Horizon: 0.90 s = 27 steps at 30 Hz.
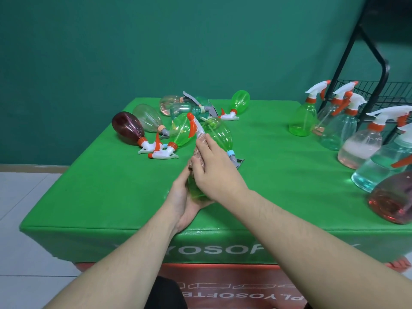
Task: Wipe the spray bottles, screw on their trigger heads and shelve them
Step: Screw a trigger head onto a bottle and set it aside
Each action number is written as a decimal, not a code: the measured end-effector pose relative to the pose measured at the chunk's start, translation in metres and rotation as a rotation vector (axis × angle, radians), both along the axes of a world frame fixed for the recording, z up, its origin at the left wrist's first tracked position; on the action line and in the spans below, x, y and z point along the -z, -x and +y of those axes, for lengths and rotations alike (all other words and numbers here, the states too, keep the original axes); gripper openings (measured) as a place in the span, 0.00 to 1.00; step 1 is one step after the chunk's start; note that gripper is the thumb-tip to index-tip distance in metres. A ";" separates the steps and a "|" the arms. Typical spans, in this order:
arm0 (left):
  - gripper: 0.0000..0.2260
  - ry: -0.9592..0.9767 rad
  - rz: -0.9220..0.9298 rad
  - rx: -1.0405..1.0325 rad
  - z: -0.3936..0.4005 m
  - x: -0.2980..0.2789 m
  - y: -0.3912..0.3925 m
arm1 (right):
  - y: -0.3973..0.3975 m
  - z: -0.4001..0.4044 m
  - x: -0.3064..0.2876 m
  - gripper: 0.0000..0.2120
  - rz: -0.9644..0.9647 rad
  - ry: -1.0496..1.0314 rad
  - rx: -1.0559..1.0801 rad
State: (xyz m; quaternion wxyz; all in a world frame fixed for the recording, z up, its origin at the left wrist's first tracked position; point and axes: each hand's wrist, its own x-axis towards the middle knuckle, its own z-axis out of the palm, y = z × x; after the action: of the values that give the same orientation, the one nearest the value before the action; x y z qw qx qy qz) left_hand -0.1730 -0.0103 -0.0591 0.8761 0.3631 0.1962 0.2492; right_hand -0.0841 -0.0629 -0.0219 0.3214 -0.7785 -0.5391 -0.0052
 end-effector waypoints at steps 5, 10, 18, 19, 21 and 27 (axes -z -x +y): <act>0.20 0.043 0.011 -0.019 -0.002 -0.003 0.001 | 0.004 -0.012 0.021 0.25 -0.187 -0.068 -0.058; 0.23 0.038 0.045 -0.033 -0.003 0.000 -0.003 | 0.005 -0.024 0.036 0.24 -0.358 -0.014 -0.101; 0.38 -0.032 0.158 0.023 -0.003 -0.001 -0.001 | 0.009 -0.057 0.056 0.24 -0.409 -0.068 -0.202; 0.40 -0.038 0.172 0.031 -0.003 0.000 0.000 | 0.010 -0.061 0.058 0.24 -0.405 -0.070 -0.201; 0.41 -0.036 0.194 0.046 -0.004 0.001 0.001 | 0.015 -0.067 0.059 0.23 -0.393 -0.082 -0.194; 0.40 0.011 0.160 -0.004 -0.001 0.003 0.000 | 0.021 -0.065 0.057 0.21 -0.354 -0.150 -0.142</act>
State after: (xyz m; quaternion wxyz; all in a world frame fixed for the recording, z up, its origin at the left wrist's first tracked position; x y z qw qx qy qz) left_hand -0.1729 -0.0117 -0.0616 0.8592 0.3766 0.2678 0.2199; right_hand -0.1049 -0.1280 -0.0787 0.2780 -0.6994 -0.6388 -0.1594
